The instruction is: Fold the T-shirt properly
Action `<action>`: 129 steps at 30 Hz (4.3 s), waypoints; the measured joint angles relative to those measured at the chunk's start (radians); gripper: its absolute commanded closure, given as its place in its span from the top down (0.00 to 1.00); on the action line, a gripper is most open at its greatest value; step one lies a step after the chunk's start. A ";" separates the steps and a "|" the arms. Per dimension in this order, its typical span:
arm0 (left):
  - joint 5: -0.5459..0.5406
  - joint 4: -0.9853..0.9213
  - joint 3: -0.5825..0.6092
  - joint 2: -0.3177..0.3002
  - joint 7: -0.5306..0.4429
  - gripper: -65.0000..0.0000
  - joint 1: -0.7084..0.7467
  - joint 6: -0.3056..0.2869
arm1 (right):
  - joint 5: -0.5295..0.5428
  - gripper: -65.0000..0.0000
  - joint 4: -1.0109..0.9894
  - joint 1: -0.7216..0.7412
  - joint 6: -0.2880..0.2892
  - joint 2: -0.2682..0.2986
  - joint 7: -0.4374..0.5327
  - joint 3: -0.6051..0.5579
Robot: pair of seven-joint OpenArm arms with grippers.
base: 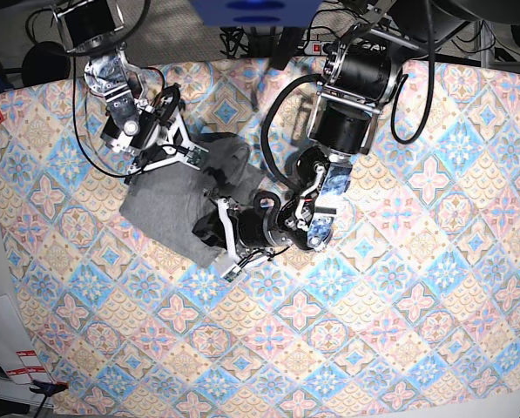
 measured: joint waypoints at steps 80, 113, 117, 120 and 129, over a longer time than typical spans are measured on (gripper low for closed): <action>-0.204 0.455 0.179 -0.394 -0.116 0.06 0.256 0.125 | -0.008 0.07 0.125 -0.083 -0.001 -0.051 -0.043 0.604; -0.042 0.995 -0.311 -0.522 -0.266 0.05 1.332 0.211 | -0.071 0.07 0.123 -0.454 0.002 -0.182 0.126 0.995; -0.029 0.907 -0.309 -0.487 -0.319 0.05 1.362 0.212 | -0.244 0.07 0.063 -0.455 -0.002 -0.259 0.224 0.996; 0.019 0.853 -0.311 -0.463 -0.368 0.05 1.394 0.213 | -0.301 0.07 -0.011 -0.452 0.005 -0.303 0.315 0.995; 0.108 0.576 -0.303 -0.369 -0.439 0.05 1.337 0.204 | -0.340 0.07 -0.327 -0.408 0.001 -0.309 0.449 0.998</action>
